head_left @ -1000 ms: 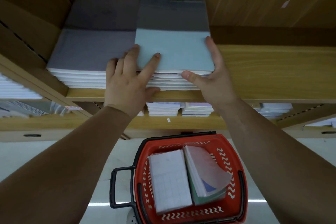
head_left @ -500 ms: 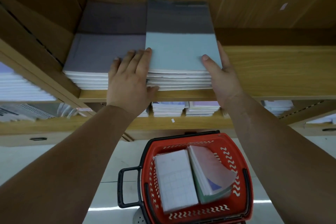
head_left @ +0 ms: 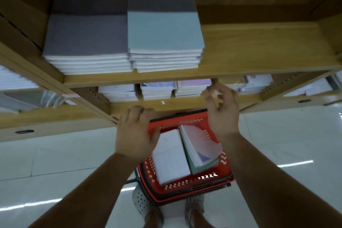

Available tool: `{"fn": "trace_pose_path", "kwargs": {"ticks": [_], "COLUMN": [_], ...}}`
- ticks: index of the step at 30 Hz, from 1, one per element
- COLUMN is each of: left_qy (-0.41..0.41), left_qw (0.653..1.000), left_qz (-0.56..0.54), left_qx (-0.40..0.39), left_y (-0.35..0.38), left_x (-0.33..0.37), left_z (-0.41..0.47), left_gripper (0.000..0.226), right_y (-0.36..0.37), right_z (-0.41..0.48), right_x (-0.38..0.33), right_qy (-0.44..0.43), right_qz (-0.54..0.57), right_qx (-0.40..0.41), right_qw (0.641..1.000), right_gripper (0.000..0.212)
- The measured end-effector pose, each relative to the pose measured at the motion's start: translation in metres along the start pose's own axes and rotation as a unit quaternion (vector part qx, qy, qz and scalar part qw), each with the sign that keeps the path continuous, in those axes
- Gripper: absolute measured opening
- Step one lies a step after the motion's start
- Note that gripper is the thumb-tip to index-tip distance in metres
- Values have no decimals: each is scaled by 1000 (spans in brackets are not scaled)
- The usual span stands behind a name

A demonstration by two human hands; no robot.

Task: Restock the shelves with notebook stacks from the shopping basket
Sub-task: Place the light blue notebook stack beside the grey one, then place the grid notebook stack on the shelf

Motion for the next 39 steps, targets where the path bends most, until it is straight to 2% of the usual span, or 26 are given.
{"fn": "trace_pose_path", "kwargs": {"ticks": [2, 4, 8, 13, 16, 18, 22, 25, 27, 30, 32, 35, 39], "left_qy": [-66, -125, -184, -206, -235, -248, -281, -344, -370, -361, -404, -432, -472], "left_qw": [987, 960, 917, 877, 859, 860, 898, 887, 875, 884, 874, 867, 842], "left_qz": [1, -5, -78, -154, -186, -184, -69, 35, 55, 76, 66, -10, -144], "left_qx": [-147, -250, -346, -405, -416, -406, -330, -307, -306, -288, -262, -249, -219], "left_y": [54, 105, 201, 315, 371, 396, 409, 408, 410, 409, 404, 404, 412], "left_x": [-4, -11, -16, -4, 5, 8, -9, -46, -67, -79, -89, -103, -115], "left_z": [-27, -51, -83, -111, -122, -127, -129, -137, -145, -145, -146, -155, -162], "left_gripper": [50, 57, 64, 63, 64, 66, 71, 86, 92, 95, 99, 104, 122], "right_y": [10, 31, 71, 93, 103, 107, 125, 167, 199, 232, 244, 256, 263], "right_z": [-18, -30, -50, -70, -74, -74, -82, -94, -100, -107, -112, -121, -125], "right_x": [47, 100, 216, 319, 362, 378, 376, 358, 358, 371, 380, 387, 391], "right_qy": [43, 87, 178, 195, 176, 156, 60, -9, -14, 11, 51, 112, 117], "right_qz": [-35, -90, -166, -226, -247, -263, -282, -221, -196, -209, -220, -160, -143], "right_qx": [-47, -134, -292, -374, -398, -406, -405, -426, -432, -420, -421, -418, -378], "right_qw": [997, 983, 925, 878, 866, 861, 868, 877, 880, 883, 878, 887, 907], "right_gripper": [43, 43, 57, 62, 64, 63, 58, 51, 50, 67, 81, 91, 101]}}
Point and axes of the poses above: each hand's wrist, its own z-axis towards the middle knuckle, its own y-axis out of the palm, x = y × z, the point moved 7 cm from there along z, towards the middle knuckle
